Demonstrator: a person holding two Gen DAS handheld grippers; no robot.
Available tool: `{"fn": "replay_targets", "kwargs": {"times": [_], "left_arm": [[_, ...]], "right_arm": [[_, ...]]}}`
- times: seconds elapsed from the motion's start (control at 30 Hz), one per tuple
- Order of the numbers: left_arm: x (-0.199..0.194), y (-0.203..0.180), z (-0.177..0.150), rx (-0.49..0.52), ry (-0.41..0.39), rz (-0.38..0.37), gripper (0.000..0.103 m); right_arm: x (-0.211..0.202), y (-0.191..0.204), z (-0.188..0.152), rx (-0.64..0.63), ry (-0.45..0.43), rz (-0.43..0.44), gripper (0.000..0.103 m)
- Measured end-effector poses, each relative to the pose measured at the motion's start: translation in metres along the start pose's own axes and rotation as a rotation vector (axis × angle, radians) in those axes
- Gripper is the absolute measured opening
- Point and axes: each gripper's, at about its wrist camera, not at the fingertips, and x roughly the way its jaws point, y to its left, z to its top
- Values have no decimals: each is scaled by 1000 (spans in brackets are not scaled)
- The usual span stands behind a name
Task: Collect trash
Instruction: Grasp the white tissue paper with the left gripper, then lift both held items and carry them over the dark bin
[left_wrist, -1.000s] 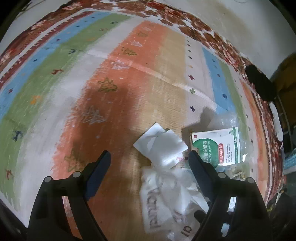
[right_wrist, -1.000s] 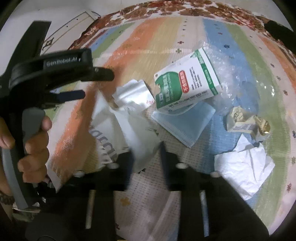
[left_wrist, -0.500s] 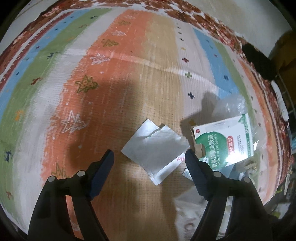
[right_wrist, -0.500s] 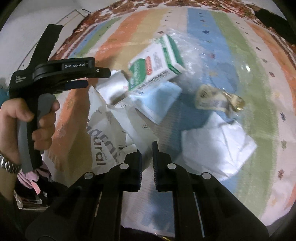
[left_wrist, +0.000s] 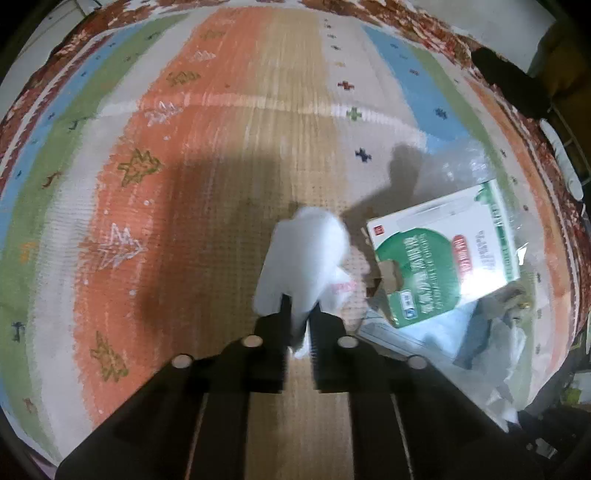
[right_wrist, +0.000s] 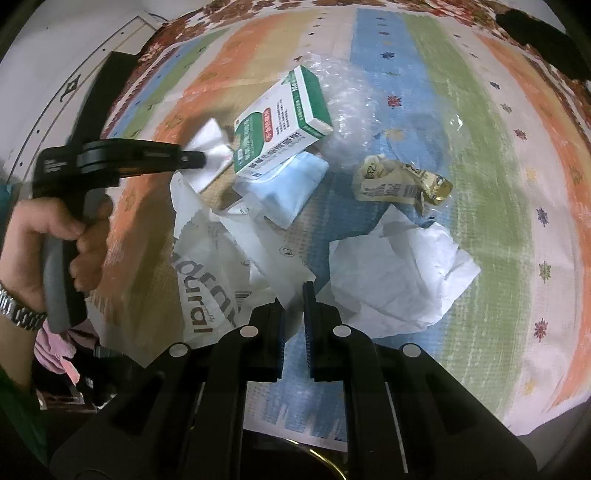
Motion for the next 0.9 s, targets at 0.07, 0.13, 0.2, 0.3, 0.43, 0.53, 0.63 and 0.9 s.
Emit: {"fn": "replay_targets", "kwargs": {"times": [0.07, 0.13, 0.2, 0.3, 0.43, 0.53, 0.63, 0.9], "left_arm": [[-13, 1, -2, -11, -22, -5, 6], [-25, 3, -6, -35, -38, -12, 6], [-34, 7, -11, -63, -47, -17, 6], [-46, 13, -20, -107, -36, -4, 6], [-70, 13, -30, -130, -64, -29, 6], [-86, 5, -39, -122, -85, -48, 6], [-96, -7, -48, -103, -97, -57, 6], [-116, -34, -71, -56, -116, -87, 6]], "right_arm": [[-5, 0, -1, 6, -18, -5, 7], [-10, -2, -3, 12, -29, -9, 7], [-18, -4, -5, 15, -52, -18, 7], [-29, -8, -5, 24, -78, -26, 7], [-48, -11, -10, 35, -115, -18, 7], [-64, -11, -15, 44, -145, -4, 7], [-77, -10, -22, 42, -164, 0, 7], [-101, -22, -47, 42, -196, -43, 7]]}}
